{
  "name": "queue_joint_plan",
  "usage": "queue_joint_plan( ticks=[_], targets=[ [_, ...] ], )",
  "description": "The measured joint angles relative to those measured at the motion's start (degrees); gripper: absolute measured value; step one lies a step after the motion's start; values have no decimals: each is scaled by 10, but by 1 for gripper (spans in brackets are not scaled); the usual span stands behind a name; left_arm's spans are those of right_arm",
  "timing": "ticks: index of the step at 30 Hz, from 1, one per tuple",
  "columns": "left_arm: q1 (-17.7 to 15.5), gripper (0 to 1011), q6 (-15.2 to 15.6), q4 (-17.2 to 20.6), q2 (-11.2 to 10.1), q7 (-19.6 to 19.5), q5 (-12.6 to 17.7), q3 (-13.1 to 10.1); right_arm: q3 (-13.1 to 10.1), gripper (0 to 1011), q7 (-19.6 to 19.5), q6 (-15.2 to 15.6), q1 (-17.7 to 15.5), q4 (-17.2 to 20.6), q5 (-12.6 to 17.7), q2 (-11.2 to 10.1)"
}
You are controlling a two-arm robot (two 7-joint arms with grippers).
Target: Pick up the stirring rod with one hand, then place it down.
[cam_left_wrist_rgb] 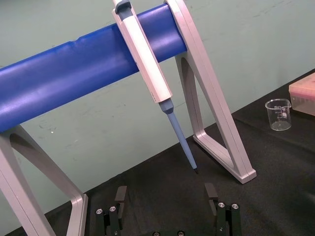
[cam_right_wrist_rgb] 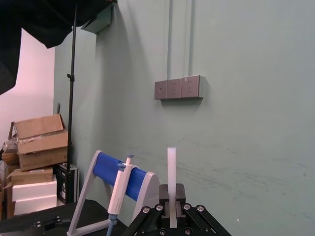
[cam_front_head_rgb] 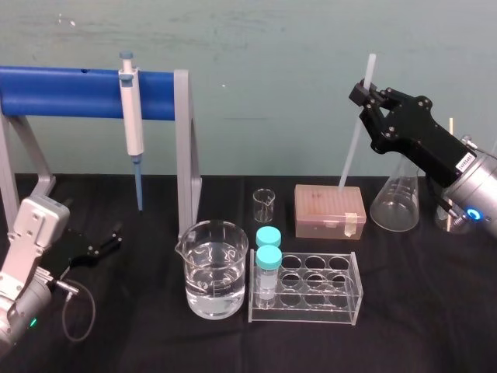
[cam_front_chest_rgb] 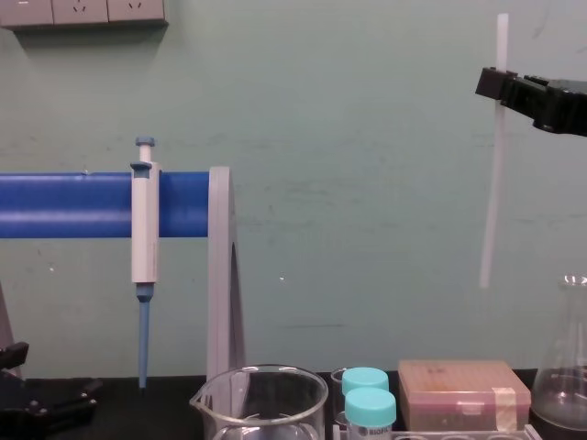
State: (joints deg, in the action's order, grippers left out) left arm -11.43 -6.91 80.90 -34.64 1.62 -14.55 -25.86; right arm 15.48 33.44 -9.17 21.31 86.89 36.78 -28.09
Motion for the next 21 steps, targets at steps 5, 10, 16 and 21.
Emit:
queue_joint_plan(
  ticks=[5,10,16,21],
  targets=[
    [0,1000,0,0,0,0,0,0,0,67,0,0,0,0,0,0],
    [0,1000,0,0,0,0,0,0,1,67,0,1,0,0,0,0],
    [0,1000,0,0,0,0,0,0,2,67,0,1,0,0,0,0],
    [0,1000,0,0,0,0,0,0,3,67,1,2,0,-1,0,-1]
  ],
)
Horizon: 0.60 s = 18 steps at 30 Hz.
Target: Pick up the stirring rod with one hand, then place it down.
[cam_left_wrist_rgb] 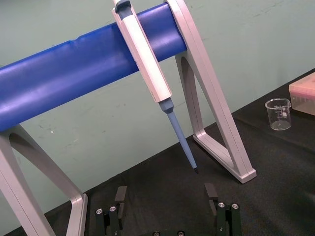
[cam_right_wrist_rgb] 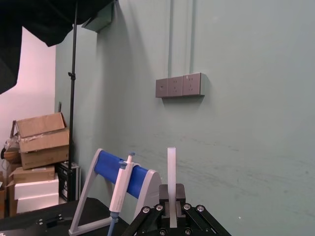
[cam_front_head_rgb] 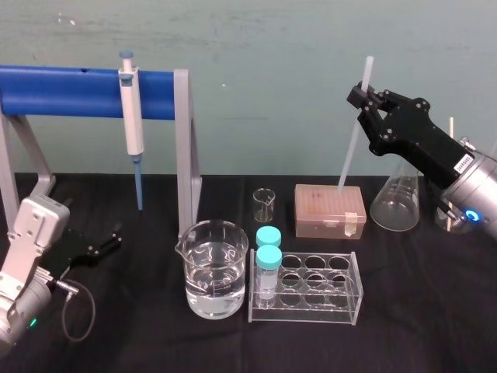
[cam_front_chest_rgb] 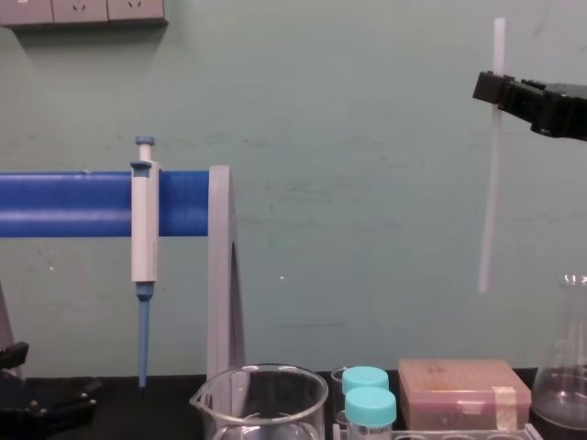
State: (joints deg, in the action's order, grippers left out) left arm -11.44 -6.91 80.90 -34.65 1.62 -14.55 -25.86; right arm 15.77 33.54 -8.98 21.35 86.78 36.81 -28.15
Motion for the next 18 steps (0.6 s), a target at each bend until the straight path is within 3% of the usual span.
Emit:
queue_joint_plan(
  ticks=[11,18],
  targets=[
    [0,1000,0,0,0,0,0,0,3,67,6,5,-1,-1,3,-4],
    [0,1000,0,0,0,0,0,0,6,67,39,13,-8,-6,24,-22]
  ],
)
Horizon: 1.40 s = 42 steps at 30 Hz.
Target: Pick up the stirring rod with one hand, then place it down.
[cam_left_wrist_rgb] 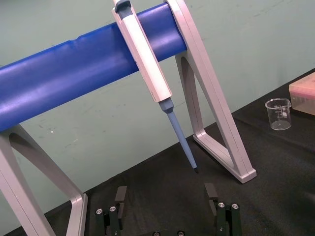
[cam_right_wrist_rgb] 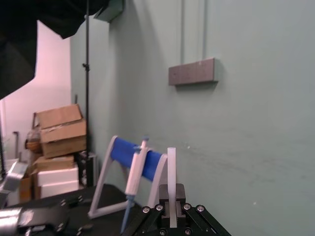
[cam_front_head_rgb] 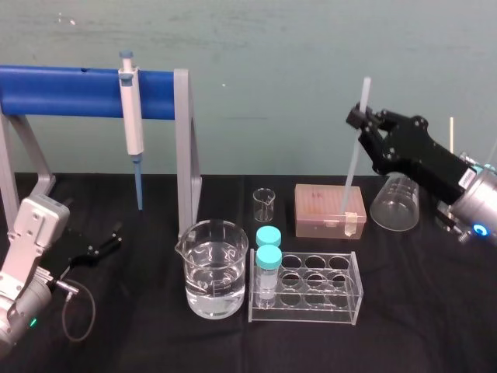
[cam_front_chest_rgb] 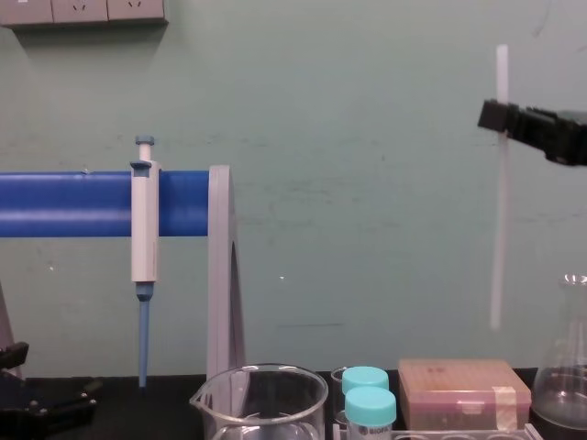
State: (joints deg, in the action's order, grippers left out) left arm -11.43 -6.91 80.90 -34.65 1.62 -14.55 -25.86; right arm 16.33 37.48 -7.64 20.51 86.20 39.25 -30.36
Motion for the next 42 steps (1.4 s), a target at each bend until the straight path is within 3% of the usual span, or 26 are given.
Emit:
queue_joint_plan(
  ticks=[4,14,26,42],
  targets=[
    [0,1000,0,0,0,0,0,0,2,67,25,1,-15,1,16,-18],
    [0,1000,0,0,0,0,0,0,11,67,58,-17,-40,-5,34,-39],
    [0,1000,0,0,0,0,0,0,25,67,56,-24,-44,-32,21,-40],
    [0,1000,0,0,0,0,0,0,37,67,48,-15,-47,-41,14,-35]
  ],
)
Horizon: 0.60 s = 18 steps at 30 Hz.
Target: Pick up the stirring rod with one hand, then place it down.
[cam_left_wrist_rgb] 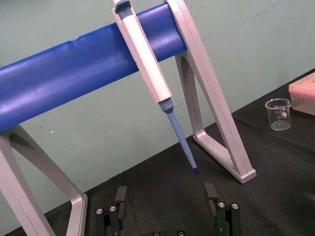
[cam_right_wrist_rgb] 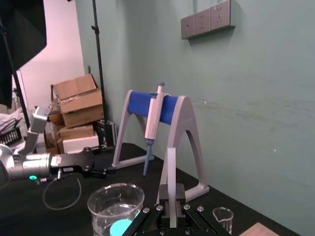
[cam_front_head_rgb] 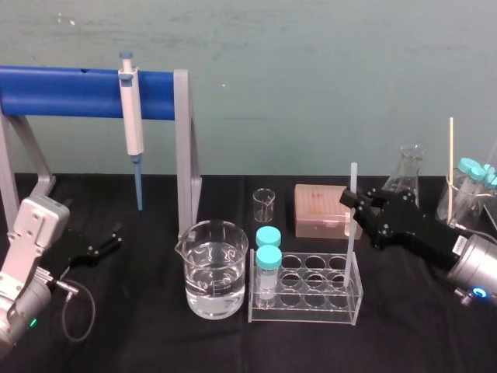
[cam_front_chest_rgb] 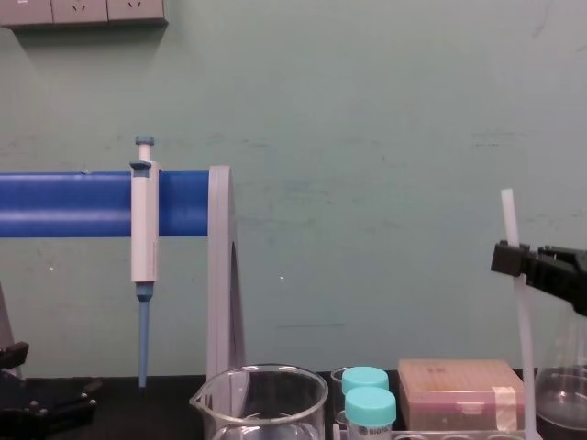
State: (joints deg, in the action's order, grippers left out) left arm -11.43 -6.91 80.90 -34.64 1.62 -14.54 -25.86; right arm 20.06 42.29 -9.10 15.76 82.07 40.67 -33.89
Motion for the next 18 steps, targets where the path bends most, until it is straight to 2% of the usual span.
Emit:
queue_joint_plan(
  ticks=[10,18],
  targets=[
    [0,1000,0,0,0,0,0,0,1,67,6,-23,2,-27,-2,17],
    [0,1000,0,0,0,0,0,0,4,67,13,-25,8,-43,1,28]
  ],
)
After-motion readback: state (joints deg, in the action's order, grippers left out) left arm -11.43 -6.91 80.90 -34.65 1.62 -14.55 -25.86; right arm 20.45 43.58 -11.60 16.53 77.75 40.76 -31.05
